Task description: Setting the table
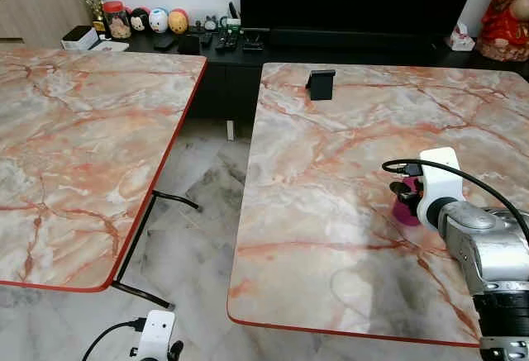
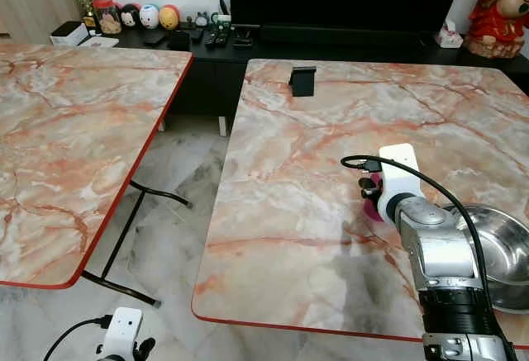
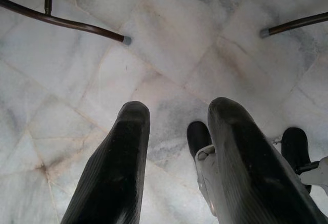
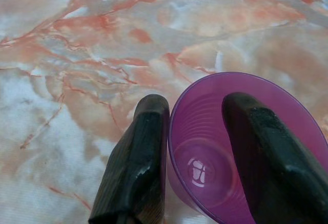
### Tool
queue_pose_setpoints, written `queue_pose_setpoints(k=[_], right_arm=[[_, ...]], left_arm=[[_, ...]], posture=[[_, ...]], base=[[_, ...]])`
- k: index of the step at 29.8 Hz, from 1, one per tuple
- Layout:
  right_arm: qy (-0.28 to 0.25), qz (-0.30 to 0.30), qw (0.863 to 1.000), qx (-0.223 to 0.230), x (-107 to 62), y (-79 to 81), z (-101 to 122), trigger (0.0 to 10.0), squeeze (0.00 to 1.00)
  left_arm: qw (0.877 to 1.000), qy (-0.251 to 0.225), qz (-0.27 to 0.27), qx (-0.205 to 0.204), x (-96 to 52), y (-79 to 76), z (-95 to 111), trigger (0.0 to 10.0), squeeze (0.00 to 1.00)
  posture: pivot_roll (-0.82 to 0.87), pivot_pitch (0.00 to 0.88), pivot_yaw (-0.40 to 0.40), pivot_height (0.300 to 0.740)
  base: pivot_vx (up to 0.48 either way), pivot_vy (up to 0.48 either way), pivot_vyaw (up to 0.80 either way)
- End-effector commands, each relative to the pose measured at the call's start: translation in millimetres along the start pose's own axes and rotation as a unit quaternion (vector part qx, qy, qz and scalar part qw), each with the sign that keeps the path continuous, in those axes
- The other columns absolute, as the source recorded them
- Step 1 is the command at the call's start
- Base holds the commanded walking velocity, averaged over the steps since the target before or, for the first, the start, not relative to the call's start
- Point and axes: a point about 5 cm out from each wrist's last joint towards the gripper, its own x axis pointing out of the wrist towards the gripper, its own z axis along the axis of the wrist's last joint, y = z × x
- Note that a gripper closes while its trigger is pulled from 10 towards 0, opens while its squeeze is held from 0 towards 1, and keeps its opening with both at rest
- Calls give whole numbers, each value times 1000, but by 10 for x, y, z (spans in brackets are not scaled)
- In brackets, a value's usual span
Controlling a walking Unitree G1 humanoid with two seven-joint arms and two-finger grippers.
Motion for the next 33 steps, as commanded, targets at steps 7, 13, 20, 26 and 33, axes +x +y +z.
queue_pose_setpoints(k=[7,13,20,26,33], right_arm=[[-7,3,1000,-4,3,16,32,10000,1000],[-5,2,1000,-3,5,15,33,10000,0],[-4,-1,1000,-1,0,7,27,10000,0],[-24,-20,1000,5,-14,-54,93,10000,0],[-30,-26,999,12,-14,-57,115,10000,0]], left_arm=[[1000,5,-3,6,-3,-2,-18,10000,0],[1000,6,-4,6,-1,-8,-15,10000,0],[1000,5,-4,4,0,-9,-10,10000,0],[1000,4,-4,4,3,-5,0,10000,0],[1000,4,-3,4,4,3,3,10000,0]], posture=[[-52,0,-12,740],[-50,0,-14,740],[-50,0,-13,740],[-51,0,-12,740],[-50,0,-11,740]], base=[[0,0,0],[0,0,0],[0,0,0],[0,0,0],[0,0,0]])
